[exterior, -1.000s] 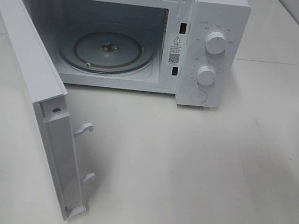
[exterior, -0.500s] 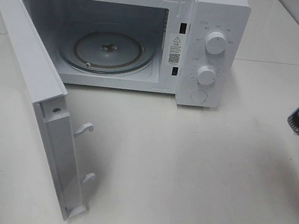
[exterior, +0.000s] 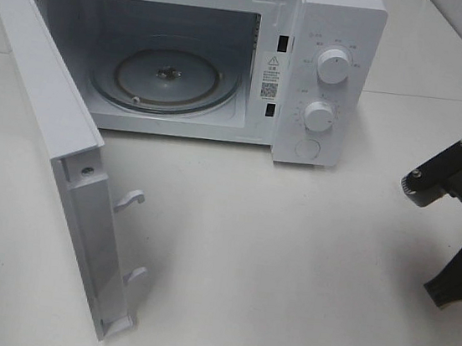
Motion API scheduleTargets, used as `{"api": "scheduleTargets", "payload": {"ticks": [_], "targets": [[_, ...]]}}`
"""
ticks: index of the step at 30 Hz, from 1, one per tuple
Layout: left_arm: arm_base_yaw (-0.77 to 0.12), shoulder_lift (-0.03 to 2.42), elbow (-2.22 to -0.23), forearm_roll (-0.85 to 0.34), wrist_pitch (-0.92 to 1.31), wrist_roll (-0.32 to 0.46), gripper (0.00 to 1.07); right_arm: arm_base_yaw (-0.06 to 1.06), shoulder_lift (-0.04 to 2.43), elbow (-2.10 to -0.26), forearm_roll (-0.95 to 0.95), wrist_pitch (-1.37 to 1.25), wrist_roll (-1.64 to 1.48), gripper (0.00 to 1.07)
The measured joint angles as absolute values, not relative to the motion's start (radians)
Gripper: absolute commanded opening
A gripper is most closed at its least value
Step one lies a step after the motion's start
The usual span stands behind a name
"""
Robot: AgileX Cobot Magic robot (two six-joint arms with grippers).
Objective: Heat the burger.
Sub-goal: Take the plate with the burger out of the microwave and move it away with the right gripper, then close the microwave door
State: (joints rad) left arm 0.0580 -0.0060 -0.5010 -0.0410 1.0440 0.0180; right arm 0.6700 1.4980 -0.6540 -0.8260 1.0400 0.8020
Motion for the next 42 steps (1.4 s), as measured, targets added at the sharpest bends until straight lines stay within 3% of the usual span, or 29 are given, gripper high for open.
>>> {"api": "scheduleTargets", "payload": {"ticks": [15,28,34,38,42], "targets": [[0.058,-0.006,-0.501,-0.041,1.044,0.018,1.00,0.513,1.700,-0.661,-0.849,0.870,0.897,0.01],[0.058,-0.006,-0.501,-0.041,1.044,0.018,1.00,0.462,1.838,-0.662,-0.901,0.786,1.017,0.06],[0.058,-0.006,-0.501,-0.041,1.044,0.018,1.00,0.462,1.847,-0.662,-0.934,0.781,1.024,0.23],[0.058,-0.006,-0.501,-0.041,1.044,0.018,1.00,0.462,1.847,-0.662,-0.926,0.797,1.019,0.43],[0.058,-0.006,-0.501,-0.041,1.044,0.018,1.00,0.462,1.809,-0.662,-0.886,0.798,0.990,0.50]]}}
